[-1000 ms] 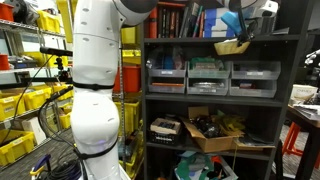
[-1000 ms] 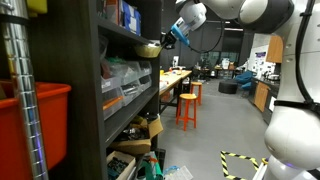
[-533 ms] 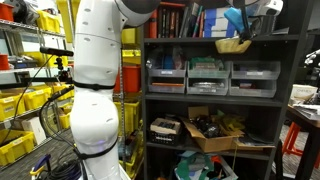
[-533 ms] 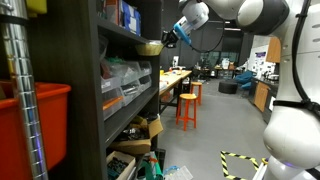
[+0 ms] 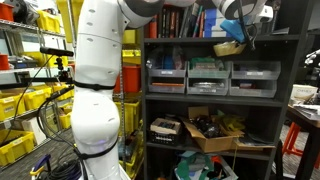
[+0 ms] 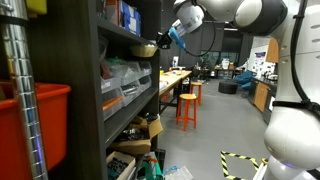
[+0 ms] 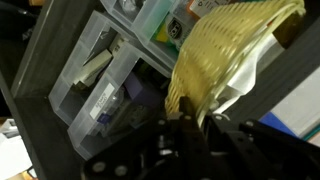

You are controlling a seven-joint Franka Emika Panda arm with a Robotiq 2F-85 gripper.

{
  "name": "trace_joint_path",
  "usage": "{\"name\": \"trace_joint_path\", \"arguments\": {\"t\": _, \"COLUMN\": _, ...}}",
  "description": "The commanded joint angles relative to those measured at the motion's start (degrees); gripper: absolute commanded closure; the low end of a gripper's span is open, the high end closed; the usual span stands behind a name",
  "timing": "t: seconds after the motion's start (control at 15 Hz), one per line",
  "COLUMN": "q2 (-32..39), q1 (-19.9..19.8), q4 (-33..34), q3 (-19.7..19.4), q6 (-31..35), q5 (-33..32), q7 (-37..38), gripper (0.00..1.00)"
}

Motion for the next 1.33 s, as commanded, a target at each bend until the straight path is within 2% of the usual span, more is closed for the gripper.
{"name": "trace_joint_path", "arguments": {"t": 0.0, "q2": 0.65, "q1": 1.17, "q4": -2.23, "q3": 1.98, "q6": 9.82, "q5": 4.25, "q7": -10.91, "gripper": 0.98}}
{"name": "trace_joint_path", "arguments": {"t": 0.33, "q2": 1.74, "q1": 0.83, "q4": -4.15, "q3": 2.41, "q6": 11.14, "q5": 5.12, "q7": -11.0, "gripper": 0.98}}
{"name": "trace_joint_path", "arguments": {"t": 0.8, "q2": 1.69, "q1": -2.71, "q4": -2.62, "q3": 0.22, "q6": -3.23, "q5": 10.86, "q7": -7.37, "gripper": 0.98}}
{"name": "trace_joint_path", "arguments": {"t": 1.27, "q2": 5.48, "q1": -5.68, "q4": 0.58, "q3": -3.23, "q6": -8.55, "q5": 14.98, "q7": -4.4, "gripper": 0.98}}
